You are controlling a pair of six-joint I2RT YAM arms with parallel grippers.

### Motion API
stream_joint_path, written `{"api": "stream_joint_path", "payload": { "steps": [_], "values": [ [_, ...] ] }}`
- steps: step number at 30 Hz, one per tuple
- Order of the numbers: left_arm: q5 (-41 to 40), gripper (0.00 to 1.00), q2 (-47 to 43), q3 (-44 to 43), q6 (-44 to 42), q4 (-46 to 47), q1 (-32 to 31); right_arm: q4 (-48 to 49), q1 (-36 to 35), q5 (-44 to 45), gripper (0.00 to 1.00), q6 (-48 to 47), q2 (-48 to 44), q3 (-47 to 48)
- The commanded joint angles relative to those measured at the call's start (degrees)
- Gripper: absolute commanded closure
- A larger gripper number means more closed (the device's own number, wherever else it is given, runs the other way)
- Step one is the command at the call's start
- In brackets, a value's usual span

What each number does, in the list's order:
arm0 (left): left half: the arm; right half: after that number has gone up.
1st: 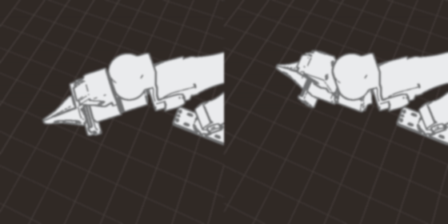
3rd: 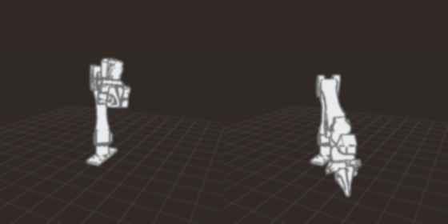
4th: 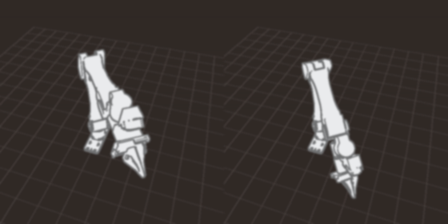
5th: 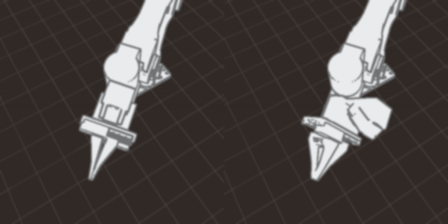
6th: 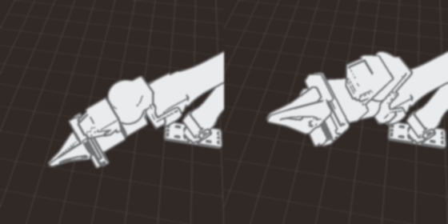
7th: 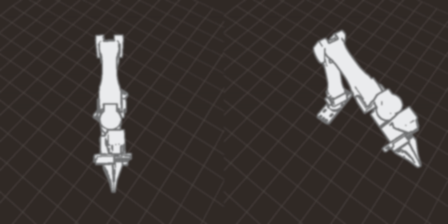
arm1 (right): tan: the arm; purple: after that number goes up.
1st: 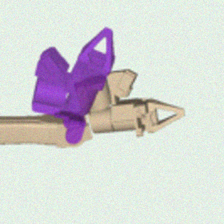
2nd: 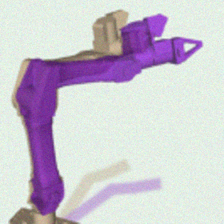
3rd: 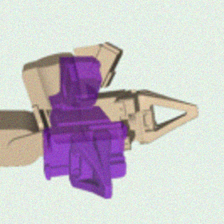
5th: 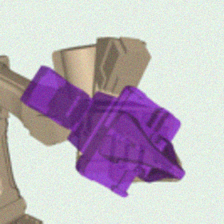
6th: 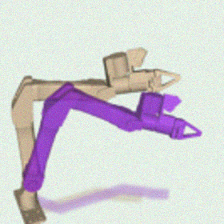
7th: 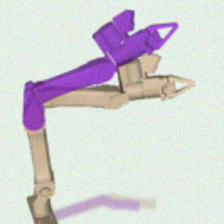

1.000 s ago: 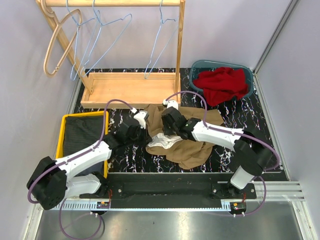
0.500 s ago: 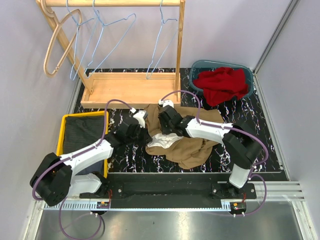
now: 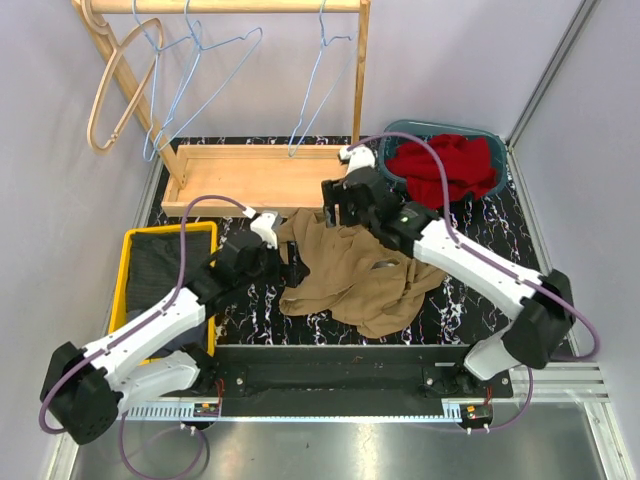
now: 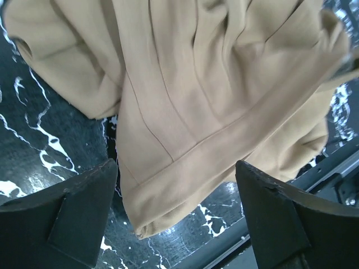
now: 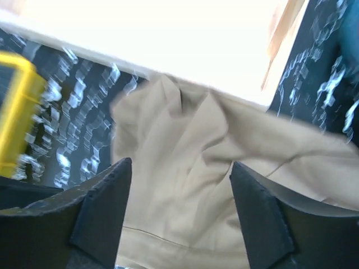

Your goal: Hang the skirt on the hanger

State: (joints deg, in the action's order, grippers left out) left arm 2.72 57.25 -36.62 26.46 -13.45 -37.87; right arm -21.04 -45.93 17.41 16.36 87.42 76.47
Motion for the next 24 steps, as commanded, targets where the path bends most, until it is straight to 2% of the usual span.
{"api": "stream_joint_path", "payload": {
  "steps": [1, 7, 11, 17, 20, 23, 24],
  "values": [
    [-2.4, 0.1, -2.4, -1.6, -1.3, -1.5, 0.2, -2.3, 1.0, 2.0, 0.16, -4.6, -5.1, 7.7],
    [-5.2, 0.09, -4.5, -1.5, -1.2, -2.8, 0.2, -2.3, 2.8, 1.7, 0.11, -9.1, -0.2, 21.8],
    [-8.2, 0.09, -6.4, -1.5, -0.4, -4.3, 0.2, -2.0, 3.9, 1.2, 0.11, -10.3, 5.6, 30.7],
    [-7.6, 0.08, -8.1, -1.1, 0.2, -5.2, 0.2, 1.9, 5.1, -0.2, 0.11, -11.1, 13.2, 42.6],
    [-7.4, 0.08, -8.5, -0.9, 0.3, -5.6, 0.2, 1.2, 5.3, 0.9, 0.1, -11.8, 19.8, 52.1],
    [-6.8, 0.08, -9.1, -0.6, 0.9, -5.9, 0.2, -2.8, 5.7, 4.3, 0.1, -12.7, 28.4, 64.5],
    [-6.5, 0.08, -9.4, -0.5, 1.0, -5.8, 0.2, -4.1, 5.9, 5.3, 0.1, -12.9, 30.6, 71.2]
  ]
}}
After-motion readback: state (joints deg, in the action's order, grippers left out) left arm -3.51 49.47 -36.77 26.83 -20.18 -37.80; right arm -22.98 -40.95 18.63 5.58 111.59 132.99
